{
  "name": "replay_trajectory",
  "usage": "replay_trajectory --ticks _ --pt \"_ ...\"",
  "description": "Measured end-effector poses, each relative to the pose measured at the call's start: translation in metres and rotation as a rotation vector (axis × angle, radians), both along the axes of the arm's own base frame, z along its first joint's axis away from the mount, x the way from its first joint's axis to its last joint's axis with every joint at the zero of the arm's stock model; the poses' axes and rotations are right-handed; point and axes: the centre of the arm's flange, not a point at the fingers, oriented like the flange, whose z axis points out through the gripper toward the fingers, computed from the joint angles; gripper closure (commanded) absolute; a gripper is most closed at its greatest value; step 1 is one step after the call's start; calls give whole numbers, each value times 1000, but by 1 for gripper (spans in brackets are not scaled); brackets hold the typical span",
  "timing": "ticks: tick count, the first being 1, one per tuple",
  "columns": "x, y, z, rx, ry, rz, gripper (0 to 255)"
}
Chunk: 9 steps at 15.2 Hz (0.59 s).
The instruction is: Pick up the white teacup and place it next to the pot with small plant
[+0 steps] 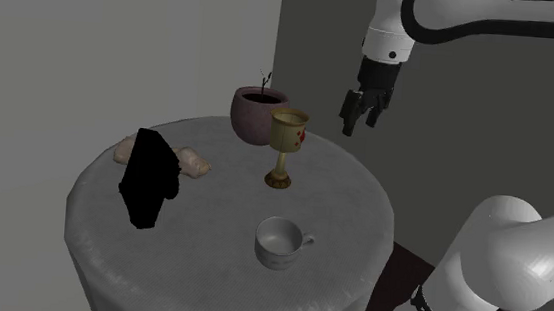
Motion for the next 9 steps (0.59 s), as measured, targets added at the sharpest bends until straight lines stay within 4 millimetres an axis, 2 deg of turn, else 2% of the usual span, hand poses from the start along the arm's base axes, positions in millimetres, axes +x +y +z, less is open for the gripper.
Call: replay_trajectory --ticks 3,9 --pt "-1 10 -11 9 -2 -4 0" --pt "-6 52 -72 50 -12 -22 0"
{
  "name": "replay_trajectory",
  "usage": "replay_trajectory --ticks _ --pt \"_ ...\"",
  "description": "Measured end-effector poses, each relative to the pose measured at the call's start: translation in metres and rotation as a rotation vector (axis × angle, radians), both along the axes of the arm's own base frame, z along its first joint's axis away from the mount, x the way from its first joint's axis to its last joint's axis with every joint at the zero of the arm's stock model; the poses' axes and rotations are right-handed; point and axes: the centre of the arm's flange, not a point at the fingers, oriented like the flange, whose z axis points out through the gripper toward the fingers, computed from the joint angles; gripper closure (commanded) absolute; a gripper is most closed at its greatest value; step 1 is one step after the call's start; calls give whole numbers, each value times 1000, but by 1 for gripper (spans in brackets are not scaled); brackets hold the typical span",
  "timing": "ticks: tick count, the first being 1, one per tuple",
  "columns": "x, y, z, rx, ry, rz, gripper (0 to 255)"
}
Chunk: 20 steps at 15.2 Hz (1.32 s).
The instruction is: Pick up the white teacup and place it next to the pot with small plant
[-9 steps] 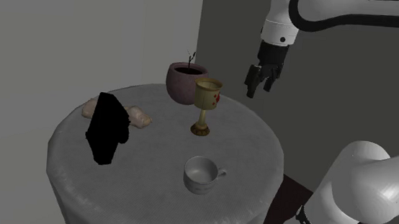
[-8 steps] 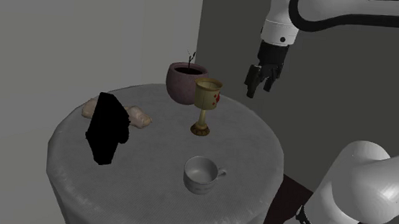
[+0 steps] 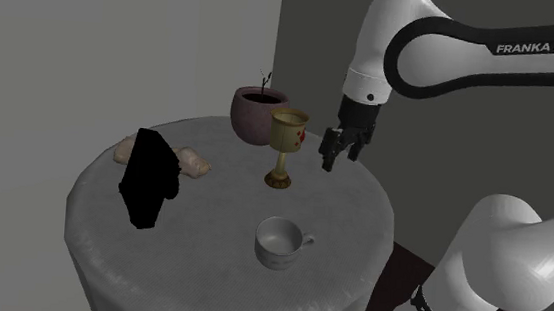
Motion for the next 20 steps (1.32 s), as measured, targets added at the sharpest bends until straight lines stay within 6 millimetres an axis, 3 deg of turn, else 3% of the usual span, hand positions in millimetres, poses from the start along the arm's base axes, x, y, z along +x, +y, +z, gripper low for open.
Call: replay_trajectory --ticks 12,20 --pt "-2 95 -117 86 -21 -39 0" --pt "2 100 -159 94 -25 -44 0"
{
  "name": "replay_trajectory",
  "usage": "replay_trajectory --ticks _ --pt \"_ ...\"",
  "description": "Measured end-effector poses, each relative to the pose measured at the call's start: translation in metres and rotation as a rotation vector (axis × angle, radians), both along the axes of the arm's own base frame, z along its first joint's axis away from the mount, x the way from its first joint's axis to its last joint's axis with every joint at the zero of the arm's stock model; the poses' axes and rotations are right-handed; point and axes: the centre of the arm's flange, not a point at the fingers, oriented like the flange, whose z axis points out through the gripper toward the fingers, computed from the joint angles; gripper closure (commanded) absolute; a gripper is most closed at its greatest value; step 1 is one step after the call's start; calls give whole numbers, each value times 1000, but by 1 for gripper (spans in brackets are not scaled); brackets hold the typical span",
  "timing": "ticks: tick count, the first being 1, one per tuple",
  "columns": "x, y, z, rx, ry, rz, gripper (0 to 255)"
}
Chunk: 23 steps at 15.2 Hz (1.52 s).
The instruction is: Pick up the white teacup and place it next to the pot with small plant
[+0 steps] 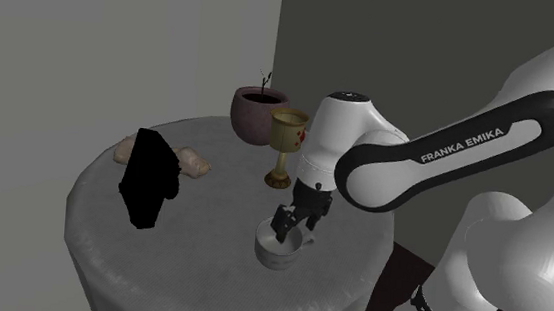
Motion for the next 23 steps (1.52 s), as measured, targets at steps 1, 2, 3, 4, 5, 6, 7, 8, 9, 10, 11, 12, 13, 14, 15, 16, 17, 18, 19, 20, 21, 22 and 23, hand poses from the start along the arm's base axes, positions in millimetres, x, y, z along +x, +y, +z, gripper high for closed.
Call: replay_trajectory --ticks 1,2,3,4,5,6,7,8,9,10,11,12,13,14,15,16,17,18,19,20,21,22,23 --pt "0 1 -3 0 0 0 0" --pt "1 1 -4 0 0 0 0" --pt "1 1 -4 0 0 0 0" --pt "1 1 -4 0 -1 0 0" --pt "1 1 -5 0 -1 0 0" --pt "1 1 -5 0 -1 0 0" --pt "1 1 -5 0 -1 0 255" --pt "1 1 -5 0 -1 0 255" --pt "1 1 -5 0 -1 0 255" --pt "1 1 -5 0 -1 0 255" --pt "1 1 -5 0 0 0 255" --pt "1 1 -5 0 0 0 255" --pt "1 1 -5 0 0 0 255" --pt "1 1 -5 0 0 0 255" --pt "1 1 -5 0 0 0 255" --pt "1 1 -5 0 0 0 255" --pt "1 1 -5 0 0 0 255" --pt "1 2 -2 0 0 0 255" --pt "2 2 2 0 0 0 255" --pt "1 2 7 0 -1 0 255" --pt "0 2 11 0 -1 0 255" --pt "2 1 16 0 -1 0 255" --pt "2 2 21 0 -1 0 255"
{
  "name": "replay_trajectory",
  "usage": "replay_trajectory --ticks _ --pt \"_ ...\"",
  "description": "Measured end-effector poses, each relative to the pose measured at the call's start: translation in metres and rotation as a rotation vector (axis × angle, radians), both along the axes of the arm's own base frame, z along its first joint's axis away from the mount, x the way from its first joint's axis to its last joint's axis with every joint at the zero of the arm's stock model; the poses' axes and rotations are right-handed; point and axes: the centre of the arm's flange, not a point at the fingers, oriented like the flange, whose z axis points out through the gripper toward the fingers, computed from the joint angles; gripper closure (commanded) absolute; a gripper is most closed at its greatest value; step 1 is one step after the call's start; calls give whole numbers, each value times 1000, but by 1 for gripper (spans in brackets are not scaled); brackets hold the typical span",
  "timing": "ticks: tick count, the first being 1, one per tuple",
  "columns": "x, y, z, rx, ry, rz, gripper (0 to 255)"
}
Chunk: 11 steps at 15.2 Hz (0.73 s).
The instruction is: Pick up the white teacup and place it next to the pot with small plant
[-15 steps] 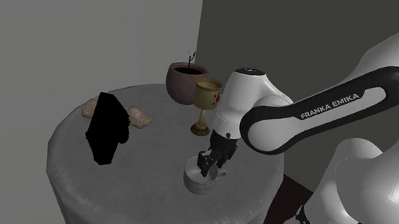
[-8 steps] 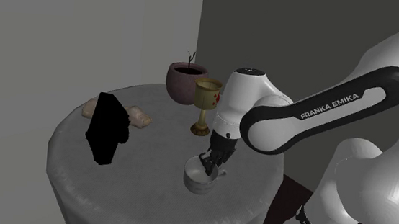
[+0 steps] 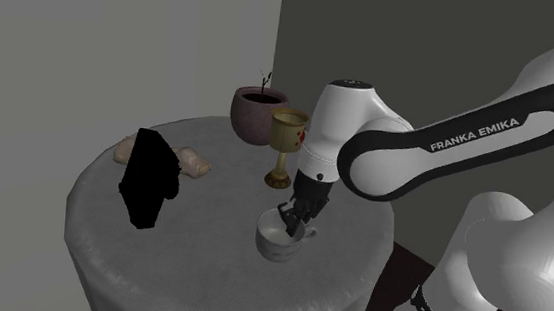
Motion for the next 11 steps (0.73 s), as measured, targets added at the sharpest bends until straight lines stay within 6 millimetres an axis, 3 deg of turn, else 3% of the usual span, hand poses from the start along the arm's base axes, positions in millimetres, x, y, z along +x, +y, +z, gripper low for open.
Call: replay_trajectory --ticks 11 --pt "-1 -1 57 0 0 0 255"
